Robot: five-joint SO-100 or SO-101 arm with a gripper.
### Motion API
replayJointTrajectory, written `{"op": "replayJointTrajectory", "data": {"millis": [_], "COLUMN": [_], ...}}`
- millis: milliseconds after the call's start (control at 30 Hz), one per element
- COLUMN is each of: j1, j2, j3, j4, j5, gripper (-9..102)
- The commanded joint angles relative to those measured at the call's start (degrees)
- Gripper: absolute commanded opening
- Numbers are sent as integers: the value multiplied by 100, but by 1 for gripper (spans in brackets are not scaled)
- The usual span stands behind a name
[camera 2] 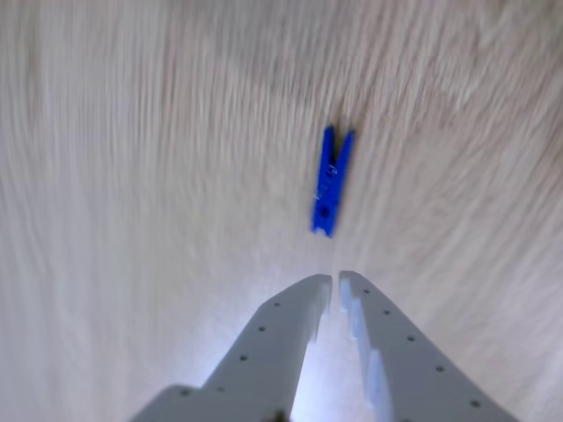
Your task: Grasp a peg and put it in the crate.
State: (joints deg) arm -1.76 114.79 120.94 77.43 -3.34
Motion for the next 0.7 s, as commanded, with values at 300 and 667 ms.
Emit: {"op": "replayJointTrajectory", "data": {"millis": [300,667], "j1": [281,211], "j2": [-1485,-1494], "j3": [-1292,-378], "j4": [0,-97], "j5": [1160,1169], "gripper": [4,33]}}
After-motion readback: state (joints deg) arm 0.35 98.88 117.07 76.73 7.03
